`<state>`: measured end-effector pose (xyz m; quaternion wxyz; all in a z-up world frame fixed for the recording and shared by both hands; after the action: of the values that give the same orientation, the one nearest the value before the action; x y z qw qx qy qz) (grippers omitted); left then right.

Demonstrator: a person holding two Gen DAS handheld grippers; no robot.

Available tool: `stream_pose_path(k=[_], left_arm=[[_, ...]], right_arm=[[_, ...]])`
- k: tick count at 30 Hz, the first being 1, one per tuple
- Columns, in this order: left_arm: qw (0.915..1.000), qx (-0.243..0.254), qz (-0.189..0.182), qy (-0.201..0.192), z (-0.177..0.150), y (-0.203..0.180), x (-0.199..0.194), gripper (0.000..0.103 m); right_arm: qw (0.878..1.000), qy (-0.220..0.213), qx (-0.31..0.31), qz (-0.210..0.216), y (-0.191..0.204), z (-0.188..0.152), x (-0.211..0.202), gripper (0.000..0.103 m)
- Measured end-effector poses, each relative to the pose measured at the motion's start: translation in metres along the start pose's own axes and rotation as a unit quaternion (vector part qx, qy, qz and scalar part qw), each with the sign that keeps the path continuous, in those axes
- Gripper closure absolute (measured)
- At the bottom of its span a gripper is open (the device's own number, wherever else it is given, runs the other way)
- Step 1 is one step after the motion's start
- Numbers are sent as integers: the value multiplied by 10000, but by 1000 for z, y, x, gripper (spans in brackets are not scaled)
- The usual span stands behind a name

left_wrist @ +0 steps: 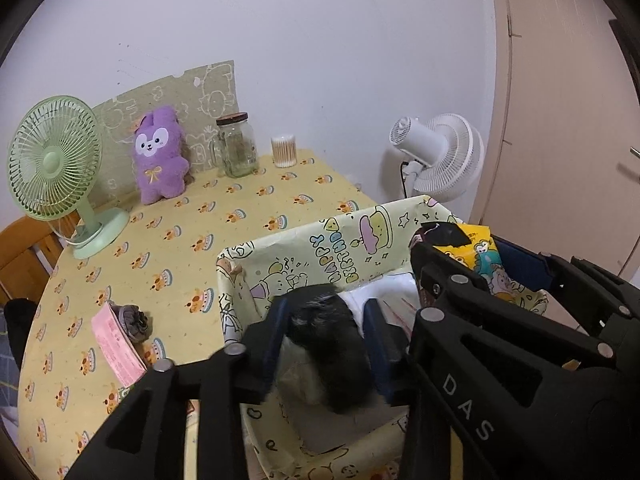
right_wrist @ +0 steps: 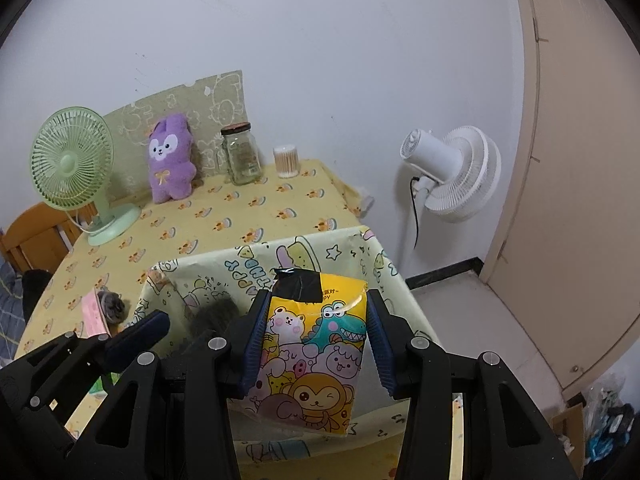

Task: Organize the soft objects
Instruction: 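Lower the umbrella and tissue pack into the gift box and open both grippers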

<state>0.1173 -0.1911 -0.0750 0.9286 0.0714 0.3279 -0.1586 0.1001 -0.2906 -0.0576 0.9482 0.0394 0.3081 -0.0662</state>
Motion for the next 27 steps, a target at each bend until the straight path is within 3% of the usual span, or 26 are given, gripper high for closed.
stream_pose_path(k=[1,2,13,15,17,19,27], left_arm=[[10000,14,-24,3,1,0,1,41],[10000,28,-4,8,1,1,1,34],[9995,144,295,-33,10,9,7,28],[9995,114,279,-3,10,12,9,26],[9996,90,262,6,10,13,9,25],[9997,79,241,4,10,13,9,24],[9999,43,127,-76,8,14,-1,19]], right_arm=[[10000,6,23,36,0,0,1,54],[10000,25,44,83,1,0,2,54],[9994,-106,57,311,6,7,14,50],[9990,-43,109,435,8,8,18,44],[9983,45,188,551,9,7,21,21],[9978,85,318,583,9,7,22,13],[9993,43,199,318,14,7,9,13]])
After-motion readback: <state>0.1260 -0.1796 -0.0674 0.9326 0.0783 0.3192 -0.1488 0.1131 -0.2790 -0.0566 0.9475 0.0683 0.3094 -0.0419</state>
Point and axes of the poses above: each gripper's, at about its wrist camera, not at the fingertips, and x roughly the way its jaws point, y to its left, z to its top, the point moved 1 cm from there along x, roughly the way its jaws point, and after that the axes turned 1 degree about -x, right-handed, at the moved point
